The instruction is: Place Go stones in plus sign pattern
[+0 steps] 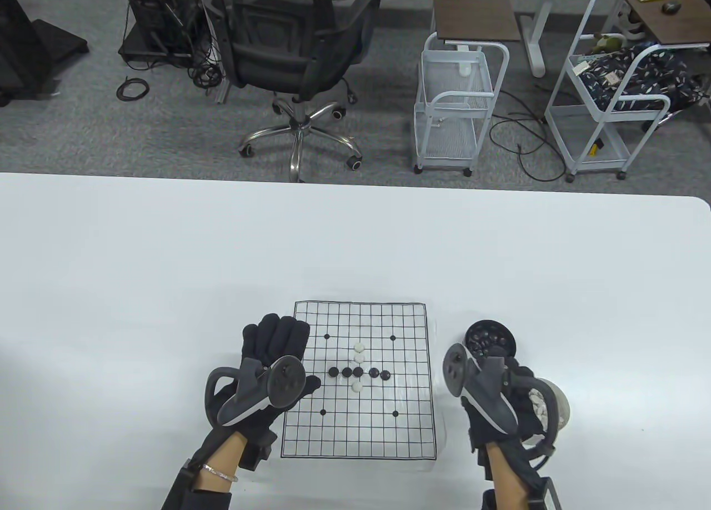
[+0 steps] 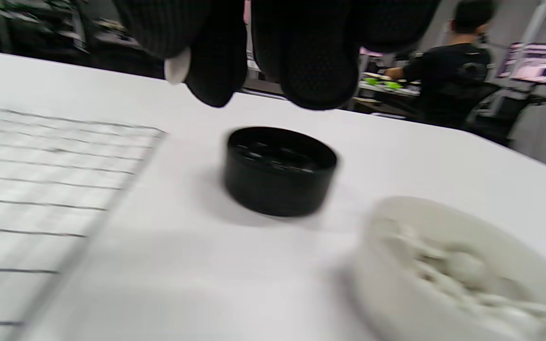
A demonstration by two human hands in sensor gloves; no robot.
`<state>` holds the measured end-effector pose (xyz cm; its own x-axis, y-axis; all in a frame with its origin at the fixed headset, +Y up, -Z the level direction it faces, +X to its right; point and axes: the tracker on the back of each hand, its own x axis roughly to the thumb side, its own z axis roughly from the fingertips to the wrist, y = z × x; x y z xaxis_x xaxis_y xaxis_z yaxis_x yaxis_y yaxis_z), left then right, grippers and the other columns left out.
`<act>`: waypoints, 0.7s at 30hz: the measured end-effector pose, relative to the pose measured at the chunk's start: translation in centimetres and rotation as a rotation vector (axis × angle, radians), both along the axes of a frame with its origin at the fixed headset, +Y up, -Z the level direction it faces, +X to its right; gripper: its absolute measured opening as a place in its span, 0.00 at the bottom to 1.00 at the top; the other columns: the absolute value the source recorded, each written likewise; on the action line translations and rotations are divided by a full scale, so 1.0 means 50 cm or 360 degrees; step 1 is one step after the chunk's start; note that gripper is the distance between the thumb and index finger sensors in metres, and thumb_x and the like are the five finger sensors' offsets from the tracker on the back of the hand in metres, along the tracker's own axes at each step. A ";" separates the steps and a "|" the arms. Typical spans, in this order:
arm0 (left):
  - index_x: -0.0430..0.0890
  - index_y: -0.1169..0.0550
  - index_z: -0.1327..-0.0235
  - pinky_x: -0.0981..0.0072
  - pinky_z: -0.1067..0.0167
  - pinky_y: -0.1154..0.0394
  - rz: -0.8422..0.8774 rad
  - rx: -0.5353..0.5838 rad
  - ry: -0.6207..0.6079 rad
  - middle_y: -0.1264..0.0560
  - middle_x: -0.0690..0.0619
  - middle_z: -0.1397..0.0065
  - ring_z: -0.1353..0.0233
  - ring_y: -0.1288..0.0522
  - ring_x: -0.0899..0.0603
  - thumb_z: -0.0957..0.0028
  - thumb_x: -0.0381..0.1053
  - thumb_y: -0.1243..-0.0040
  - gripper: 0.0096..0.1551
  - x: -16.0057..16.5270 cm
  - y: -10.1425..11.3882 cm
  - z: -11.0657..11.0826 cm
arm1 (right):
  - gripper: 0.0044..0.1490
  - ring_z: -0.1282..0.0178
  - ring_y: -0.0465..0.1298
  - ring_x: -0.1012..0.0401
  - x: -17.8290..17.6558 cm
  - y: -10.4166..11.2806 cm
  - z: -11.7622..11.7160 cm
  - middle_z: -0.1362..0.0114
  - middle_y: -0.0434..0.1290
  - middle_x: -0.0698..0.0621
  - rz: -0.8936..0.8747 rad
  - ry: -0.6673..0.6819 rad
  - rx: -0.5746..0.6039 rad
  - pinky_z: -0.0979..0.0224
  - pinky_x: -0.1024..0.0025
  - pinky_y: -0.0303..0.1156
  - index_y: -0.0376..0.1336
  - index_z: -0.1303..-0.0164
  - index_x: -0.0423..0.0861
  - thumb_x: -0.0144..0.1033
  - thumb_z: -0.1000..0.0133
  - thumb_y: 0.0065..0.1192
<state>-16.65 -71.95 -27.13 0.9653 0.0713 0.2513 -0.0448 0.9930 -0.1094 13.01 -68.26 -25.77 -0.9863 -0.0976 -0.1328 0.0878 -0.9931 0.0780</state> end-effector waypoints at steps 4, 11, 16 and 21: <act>0.54 0.60 0.17 0.38 0.18 0.63 -0.0003 0.0007 0.0001 0.58 0.48 0.08 0.11 0.59 0.34 0.50 0.73 0.57 0.54 -0.001 -0.001 0.001 | 0.23 0.34 0.77 0.53 -0.093 0.014 -0.010 0.23 0.68 0.43 -0.0111 0.0214 -0.0005 0.28 0.47 0.67 0.74 0.44 0.47 0.43 0.44 0.61; 0.54 0.60 0.17 0.38 0.18 0.64 0.0010 0.0011 -0.0004 0.58 0.48 0.08 0.11 0.59 0.34 0.50 0.73 0.57 0.54 -0.002 -0.001 0.001 | 0.23 0.32 0.76 0.53 -0.214 -0.037 -0.017 0.22 0.67 0.43 -0.0057 0.0465 -0.0108 0.28 0.47 0.66 0.73 0.45 0.46 0.44 0.44 0.61; 0.54 0.60 0.17 0.38 0.18 0.64 0.0013 0.0012 -0.0006 0.58 0.47 0.08 0.11 0.59 0.34 0.50 0.73 0.57 0.54 -0.002 -0.001 0.001 | 0.23 0.30 0.74 0.51 -0.247 -0.095 -0.012 0.21 0.65 0.42 0.0130 0.0569 -0.0181 0.27 0.47 0.65 0.72 0.45 0.46 0.44 0.45 0.61; 0.54 0.60 0.17 0.38 0.18 0.64 0.0013 0.0011 -0.0001 0.58 0.48 0.08 0.11 0.60 0.34 0.50 0.73 0.57 0.54 -0.003 -0.001 0.001 | 0.23 0.28 0.73 0.51 -0.258 -0.114 -0.009 0.21 0.64 0.42 0.0177 0.0606 -0.0185 0.27 0.46 0.64 0.72 0.44 0.46 0.44 0.44 0.61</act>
